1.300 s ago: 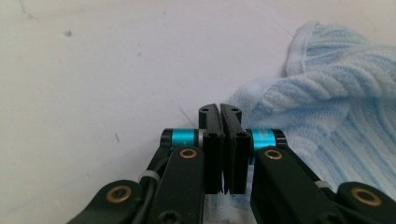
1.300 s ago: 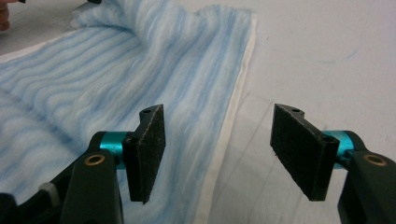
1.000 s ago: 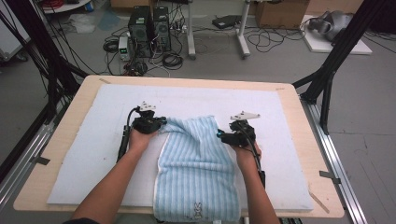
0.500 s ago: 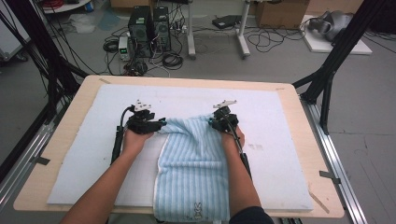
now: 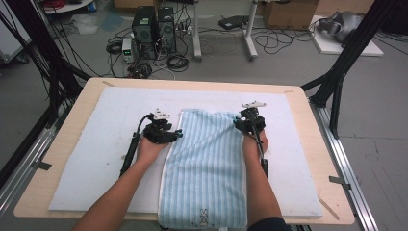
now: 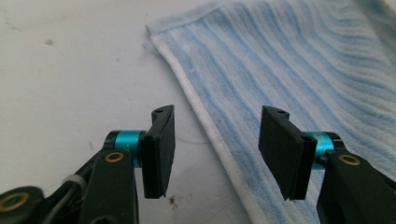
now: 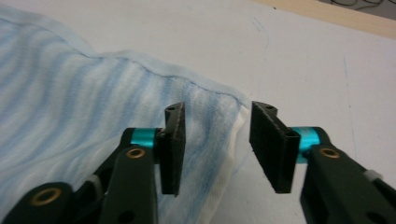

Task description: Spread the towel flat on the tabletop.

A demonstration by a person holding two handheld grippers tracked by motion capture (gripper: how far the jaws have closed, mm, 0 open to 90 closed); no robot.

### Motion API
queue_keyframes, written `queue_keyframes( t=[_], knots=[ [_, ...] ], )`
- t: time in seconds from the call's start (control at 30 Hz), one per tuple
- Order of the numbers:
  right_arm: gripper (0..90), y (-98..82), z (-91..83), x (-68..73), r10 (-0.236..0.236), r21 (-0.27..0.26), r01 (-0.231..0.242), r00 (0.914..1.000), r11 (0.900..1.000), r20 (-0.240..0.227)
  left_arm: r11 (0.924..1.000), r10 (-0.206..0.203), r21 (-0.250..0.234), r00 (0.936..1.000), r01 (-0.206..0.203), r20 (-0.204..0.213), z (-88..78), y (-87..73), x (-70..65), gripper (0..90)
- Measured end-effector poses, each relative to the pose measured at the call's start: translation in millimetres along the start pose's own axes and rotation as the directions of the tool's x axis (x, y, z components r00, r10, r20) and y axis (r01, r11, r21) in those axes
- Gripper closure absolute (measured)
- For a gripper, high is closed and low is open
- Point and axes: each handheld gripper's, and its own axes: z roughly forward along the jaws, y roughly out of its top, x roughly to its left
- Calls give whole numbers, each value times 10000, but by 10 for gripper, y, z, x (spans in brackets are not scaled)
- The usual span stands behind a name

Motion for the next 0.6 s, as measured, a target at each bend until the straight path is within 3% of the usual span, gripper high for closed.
queue_keyframes(
  t=[0.07,0.17,0.2,0.23,0.3,0.37,0.4,0.43,0.57,0.6],
  knots=[
    [482,-33,-90,-41,-71,-162,67,9997,9998,-246,9995,196,237,9996,-191,-214,58,-18,-9,467],
    [431,-111,-180,-111,-17,-39,15,9993,10000,-373,9989,447,146,9980,-441,-447,69,-18,-17,536],
    [409,-147,-211,-148,114,-7,-114,9992,9999,-384,9982,589,84,9981,-587,-207,66,-19,-22,671],
    [412,-175,-237,-174,293,15,-293,9988,9996,-403,9966,827,82,9962,-825,-274,69,-19,-38,862],
    [433,-226,-269,-200,410,-80,-415,9980,9991,-483,9967,814,94,9955,-810,-491,84,-10,-42,873],
    [462,-260,-247,-182,497,210,-481,9951,9986,-861,10000,67,3,9967,-66,-804,81,-10,25,873],
    [473,-271,-223,-153,478,307,-447,9932,9985,-1061,9997,-243,-82,9943,236,-1035,79,-11,61,873],
    [479,-281,-199,-110,427,407,-380,9918,9984,-1205,9994,-341,-100,9923,332,-1188,74,-12,91,873],
    [535,-300,-61,81,-35,683,131,9902,9976,-1393,9999,-126,-33,9873,122,-1585,38,-21,170,874],
    [617,-295,-39,106,87,505,-15,9896,9987,-1434,9998,-198,-47,9872,193,-1580,33,-23,187,874]
  ],
)
